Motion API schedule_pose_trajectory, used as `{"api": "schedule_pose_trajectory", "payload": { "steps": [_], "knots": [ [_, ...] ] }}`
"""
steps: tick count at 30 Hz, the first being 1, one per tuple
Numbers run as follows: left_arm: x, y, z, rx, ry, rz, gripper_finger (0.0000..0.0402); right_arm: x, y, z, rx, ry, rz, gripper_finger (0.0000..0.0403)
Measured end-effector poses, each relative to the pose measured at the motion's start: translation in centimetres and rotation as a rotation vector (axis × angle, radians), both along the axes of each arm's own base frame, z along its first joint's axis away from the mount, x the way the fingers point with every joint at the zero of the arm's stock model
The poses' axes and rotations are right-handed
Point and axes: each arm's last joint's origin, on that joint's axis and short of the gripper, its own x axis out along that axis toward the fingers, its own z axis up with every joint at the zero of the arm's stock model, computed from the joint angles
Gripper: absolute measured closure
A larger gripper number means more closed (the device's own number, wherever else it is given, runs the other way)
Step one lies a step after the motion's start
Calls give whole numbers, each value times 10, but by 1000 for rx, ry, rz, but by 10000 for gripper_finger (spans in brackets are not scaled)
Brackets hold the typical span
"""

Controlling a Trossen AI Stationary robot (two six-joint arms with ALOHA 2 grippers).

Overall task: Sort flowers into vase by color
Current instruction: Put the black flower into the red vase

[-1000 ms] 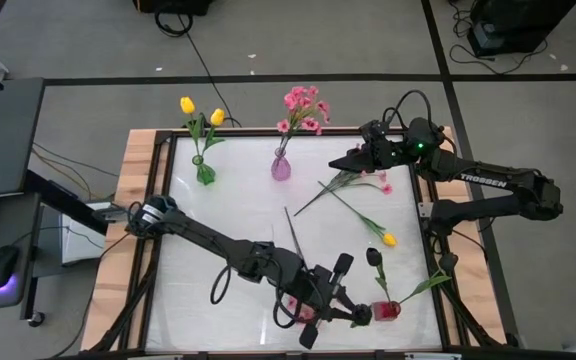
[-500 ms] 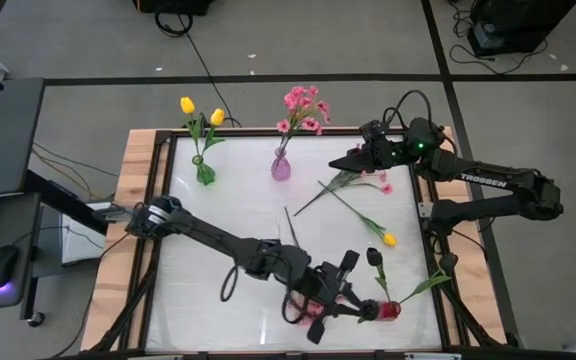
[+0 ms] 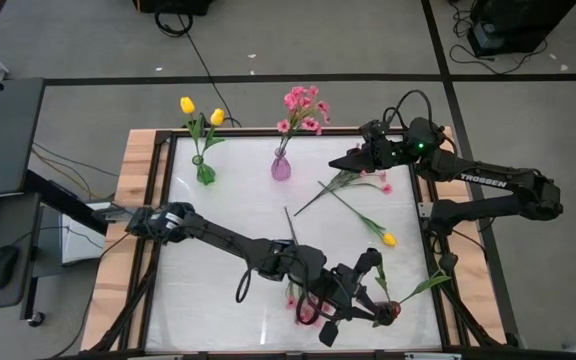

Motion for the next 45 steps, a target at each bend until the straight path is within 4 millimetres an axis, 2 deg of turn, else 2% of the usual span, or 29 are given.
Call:
{"api": "schedule_pose_trajectory", "payload": {
  "steps": [7, 12, 17, 24, 45],
  "knots": [
    [1, 0, -4, 14, 30, 0, 388, 0, 0, 0, 0, 0, 0, 145],
    [6, -2, -10, -8, -8, -1, 388, 0, 0, 0, 0, 0, 0, 145],
    [5, -3, -5, -50, -63, -15, 388, 0, 0, 0, 0, 0, 0, 145],
    [14, -6, -24, -48, -26, -30, 388, 0, 0, 0, 0, 0, 0, 145],
    [27, 0, -45, -66, -12, -15, 388, 0, 0, 0, 0, 0, 0, 145]
  ]
}}
